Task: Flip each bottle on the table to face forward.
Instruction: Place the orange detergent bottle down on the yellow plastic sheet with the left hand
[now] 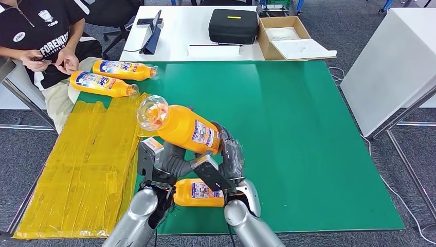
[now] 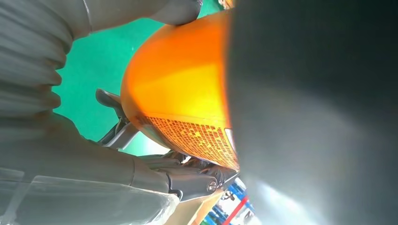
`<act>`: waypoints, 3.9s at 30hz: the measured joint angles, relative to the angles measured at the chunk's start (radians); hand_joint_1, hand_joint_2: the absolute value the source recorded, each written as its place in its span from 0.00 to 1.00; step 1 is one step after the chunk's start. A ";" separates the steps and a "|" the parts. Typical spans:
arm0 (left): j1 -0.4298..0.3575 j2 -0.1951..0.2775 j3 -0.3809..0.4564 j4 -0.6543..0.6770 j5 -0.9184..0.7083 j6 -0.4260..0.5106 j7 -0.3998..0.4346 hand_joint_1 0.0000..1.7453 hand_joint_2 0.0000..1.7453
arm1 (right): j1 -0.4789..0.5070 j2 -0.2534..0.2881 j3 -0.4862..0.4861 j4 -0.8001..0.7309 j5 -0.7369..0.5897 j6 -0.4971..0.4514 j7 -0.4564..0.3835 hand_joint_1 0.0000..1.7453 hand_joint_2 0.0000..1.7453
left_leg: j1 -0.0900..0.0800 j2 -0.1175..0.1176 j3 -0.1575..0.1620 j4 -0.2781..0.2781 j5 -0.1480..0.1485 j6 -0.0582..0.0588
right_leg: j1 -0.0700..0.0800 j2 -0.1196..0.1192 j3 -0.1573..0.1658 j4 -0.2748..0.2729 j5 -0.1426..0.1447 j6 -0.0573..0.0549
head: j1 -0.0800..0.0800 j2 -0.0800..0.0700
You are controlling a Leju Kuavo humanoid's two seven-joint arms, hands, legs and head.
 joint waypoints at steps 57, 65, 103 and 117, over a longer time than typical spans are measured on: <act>-0.003 -0.009 0.020 -0.019 0.058 -0.020 0.000 1.00 1.00 | 0.027 0.000 0.010 0.020 0.019 -0.018 0.014 0.00 1.00 | 0.000 0.000 0.000 0.000 0.000 0.000 | 0.000 0.000 0.000 0.000 0.000 0.000 | 0.000 0.000; 0.010 -0.003 0.036 -0.052 0.049 0.006 -0.022 1.00 1.00 | 0.117 -0.033 0.004 -0.213 0.031 -0.016 0.017 0.00 1.00 | 0.000 0.000 0.000 0.000 0.000 0.000 | 0.000 0.000 0.000 0.000 0.000 0.000 | 0.000 0.000; 0.076 0.079 0.537 -0.048 -1.284 0.698 0.165 1.00 1.00 | 0.379 -0.354 0.094 -0.909 0.177 -0.184 0.045 0.00 1.00 | 0.000 0.000 0.000 0.000 -0.001 0.000 | 0.000 0.000 -0.001 0.000 0.000 0.000 | 0.000 0.000; -0.022 0.093 0.547 0.312 -1.536 0.698 0.347 1.00 1.00 | 0.353 -0.359 0.121 -0.895 0.150 -0.159 0.021 0.00 1.00 | 0.000 0.000 0.000 0.000 0.000 0.000 | 0.000 0.000 0.000 0.000 0.000 0.000 | 0.000 0.000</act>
